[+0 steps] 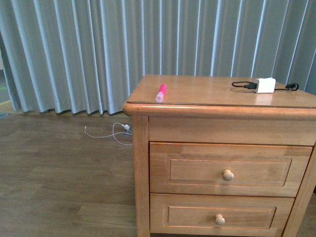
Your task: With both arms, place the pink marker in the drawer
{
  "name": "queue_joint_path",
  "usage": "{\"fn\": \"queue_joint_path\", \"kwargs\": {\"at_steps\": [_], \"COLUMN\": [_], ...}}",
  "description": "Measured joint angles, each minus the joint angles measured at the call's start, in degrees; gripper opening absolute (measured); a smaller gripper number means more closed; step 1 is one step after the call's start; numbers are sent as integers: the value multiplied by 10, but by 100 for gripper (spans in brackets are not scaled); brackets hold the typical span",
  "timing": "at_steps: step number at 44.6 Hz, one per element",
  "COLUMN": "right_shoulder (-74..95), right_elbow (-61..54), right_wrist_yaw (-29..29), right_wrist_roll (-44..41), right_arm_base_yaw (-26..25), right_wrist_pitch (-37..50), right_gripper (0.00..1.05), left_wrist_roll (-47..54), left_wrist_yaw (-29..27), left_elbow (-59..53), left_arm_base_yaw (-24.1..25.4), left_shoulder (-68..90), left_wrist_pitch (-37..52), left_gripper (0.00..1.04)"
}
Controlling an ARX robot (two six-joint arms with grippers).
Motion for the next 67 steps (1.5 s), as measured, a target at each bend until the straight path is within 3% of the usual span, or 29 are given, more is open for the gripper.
{"fn": "queue_joint_path", "kwargs": {"at_steps": [36,42,52,58,67], "right_shoulder": [0,80,324,627,864], "right_elbow": [0,36,92,190,300], "right_wrist_yaw": [0,52,52,64,92], "right_wrist_roll": [0,30,43,61,80], "right_arm_base_yaw": [0,24,63,88,113], "right_wrist_pitch": [0,-78,94,240,284], "right_gripper": [96,96,96,96,96], "left_wrist_roll": [0,0,0,0,0], "left_wrist_yaw": [0,0,0,0,0], "left_elbow": [0,0,0,0,0], "left_arm_base_yaw": [0,0,0,0,0], "left_shoulder": [0,0,0,0,0], "left_wrist_pitch": [0,0,0,0,0], "left_gripper": [99,99,99,99,99]}}
